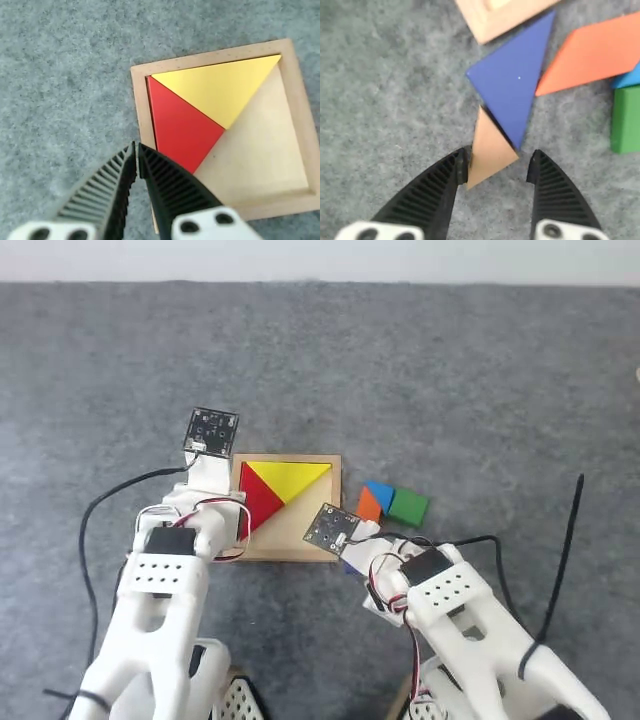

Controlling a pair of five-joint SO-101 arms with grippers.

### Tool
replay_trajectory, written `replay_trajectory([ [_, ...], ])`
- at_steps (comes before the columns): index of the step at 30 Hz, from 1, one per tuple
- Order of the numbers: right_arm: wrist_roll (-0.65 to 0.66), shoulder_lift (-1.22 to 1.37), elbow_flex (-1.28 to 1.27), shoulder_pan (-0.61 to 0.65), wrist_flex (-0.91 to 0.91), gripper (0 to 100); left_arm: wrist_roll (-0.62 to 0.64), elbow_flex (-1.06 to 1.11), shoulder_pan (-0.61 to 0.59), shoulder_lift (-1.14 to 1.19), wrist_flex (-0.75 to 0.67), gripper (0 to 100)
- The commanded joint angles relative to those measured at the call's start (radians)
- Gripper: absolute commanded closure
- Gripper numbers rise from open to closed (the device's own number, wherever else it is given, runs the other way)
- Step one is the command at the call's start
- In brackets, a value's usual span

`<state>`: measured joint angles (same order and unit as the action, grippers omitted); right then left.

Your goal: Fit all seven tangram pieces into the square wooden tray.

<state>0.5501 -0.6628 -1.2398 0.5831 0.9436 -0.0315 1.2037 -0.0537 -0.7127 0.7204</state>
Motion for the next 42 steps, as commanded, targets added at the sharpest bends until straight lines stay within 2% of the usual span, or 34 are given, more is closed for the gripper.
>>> replay_trajectory([
  [1, 0.020, 0.005, 0.021, 0.012, -0.015, 78.9, 0.009, -0.005, 0.006, -0.032, -0.018, 99],
  [37, 0.052, 0.007, 0.021, 0.004, -0.015, 79.0, 0.009, -0.005, 0.006, -0.032, -0.003, 99],
  [42, 0.052, 0.031, 0.043, -0.030, -0.010, 79.0, 0.009, -0.005, 0.006, -0.032, -0.003, 99],
])
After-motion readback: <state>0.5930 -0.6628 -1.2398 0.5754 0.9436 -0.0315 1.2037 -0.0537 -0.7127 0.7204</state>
